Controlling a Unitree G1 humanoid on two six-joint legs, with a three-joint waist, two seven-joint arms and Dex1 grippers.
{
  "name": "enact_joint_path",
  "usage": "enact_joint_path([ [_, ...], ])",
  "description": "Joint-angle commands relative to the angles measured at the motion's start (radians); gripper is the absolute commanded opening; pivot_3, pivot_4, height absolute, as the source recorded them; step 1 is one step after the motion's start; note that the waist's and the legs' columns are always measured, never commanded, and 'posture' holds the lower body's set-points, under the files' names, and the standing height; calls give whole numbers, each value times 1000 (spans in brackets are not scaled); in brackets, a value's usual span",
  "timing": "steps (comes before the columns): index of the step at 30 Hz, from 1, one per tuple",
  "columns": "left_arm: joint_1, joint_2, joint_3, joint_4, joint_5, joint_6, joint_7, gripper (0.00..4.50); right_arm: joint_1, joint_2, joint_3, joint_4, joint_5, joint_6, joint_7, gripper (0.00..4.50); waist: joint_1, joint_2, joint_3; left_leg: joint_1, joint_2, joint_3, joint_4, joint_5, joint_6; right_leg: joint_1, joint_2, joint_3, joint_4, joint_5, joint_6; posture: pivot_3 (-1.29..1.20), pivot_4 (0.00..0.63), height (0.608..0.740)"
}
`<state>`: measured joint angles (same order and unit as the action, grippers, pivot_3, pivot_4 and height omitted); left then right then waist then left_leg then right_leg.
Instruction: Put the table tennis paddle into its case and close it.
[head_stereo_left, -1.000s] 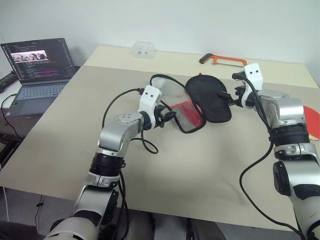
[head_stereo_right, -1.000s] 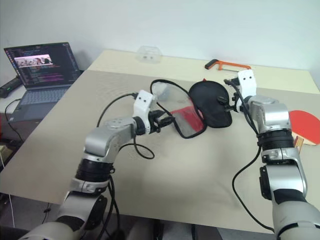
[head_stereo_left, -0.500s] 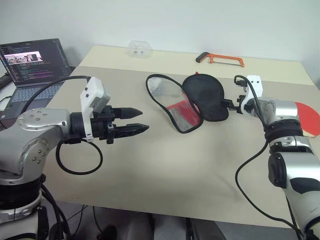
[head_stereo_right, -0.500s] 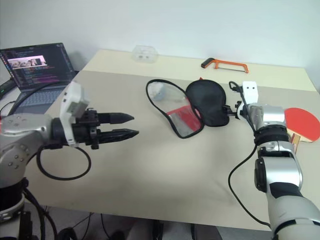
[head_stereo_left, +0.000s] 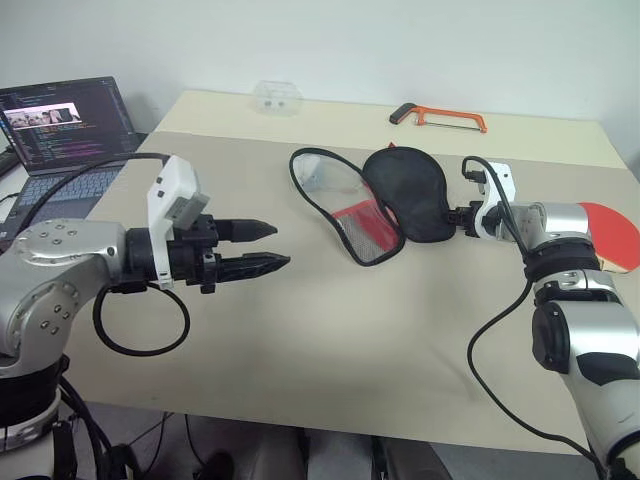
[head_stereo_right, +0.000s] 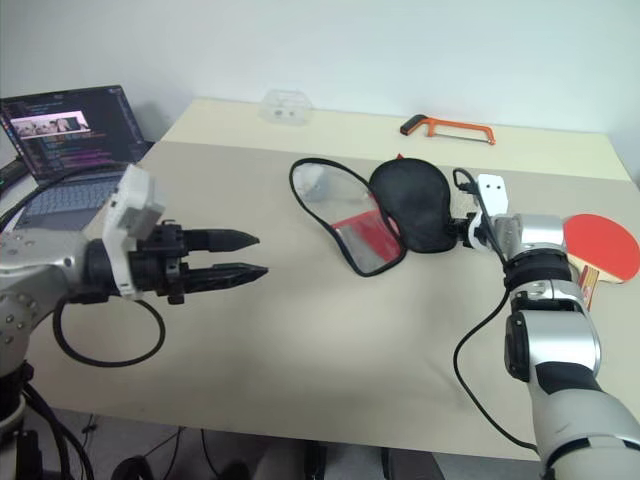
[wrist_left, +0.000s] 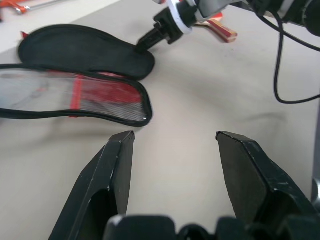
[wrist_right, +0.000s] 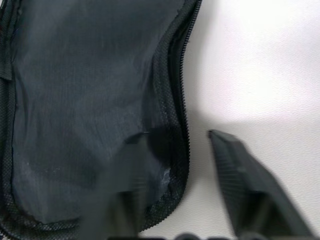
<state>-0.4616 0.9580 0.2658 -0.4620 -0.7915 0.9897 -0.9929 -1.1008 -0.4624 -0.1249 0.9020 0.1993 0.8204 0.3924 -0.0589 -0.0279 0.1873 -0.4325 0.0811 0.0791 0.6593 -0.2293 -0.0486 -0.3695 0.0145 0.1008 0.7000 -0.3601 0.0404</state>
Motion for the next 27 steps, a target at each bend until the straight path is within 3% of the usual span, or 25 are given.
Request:
enact_joint_path([
  [1, 0, 23, 25, -15, -12, -30, 3, 2841, -27, -12, -14, -33, 2, 2, 6, 634, 0, 0, 0, 0, 0, 0, 0, 0, 0, 0, 0, 0, 0, 0, 0, 0, 150, 740],
  [3, 3, 30, 28, -5, -3, -37, 4, 2841, -26, -10, -21, -31, 0, -10, -10, 34, 0, 0, 0, 0, 0, 0, 0, 0, 0, 0, 0, 0, 0, 0, 0, 0, 150, 740],
  [18, 15, 41, -16, 34, 27, -84, 18, 2841, -14, -36, -72, -56, -4, -8, -104, 34, 0, 0, 0, 0, 0, 1, 0, 0, 0, 0, 0, 1, 0, 0, 0, 0, 150, 740],
  [27, 0, 45, -68, 70, 58, -126, -8, 2841, 81, -82, -96, -252, 6, 115, -164, 34, 1, 0, 0, 0, 0, 1, 0, 0, 0, -1, 0, 1, 1, 0, 0, 0, 150, 740],
])
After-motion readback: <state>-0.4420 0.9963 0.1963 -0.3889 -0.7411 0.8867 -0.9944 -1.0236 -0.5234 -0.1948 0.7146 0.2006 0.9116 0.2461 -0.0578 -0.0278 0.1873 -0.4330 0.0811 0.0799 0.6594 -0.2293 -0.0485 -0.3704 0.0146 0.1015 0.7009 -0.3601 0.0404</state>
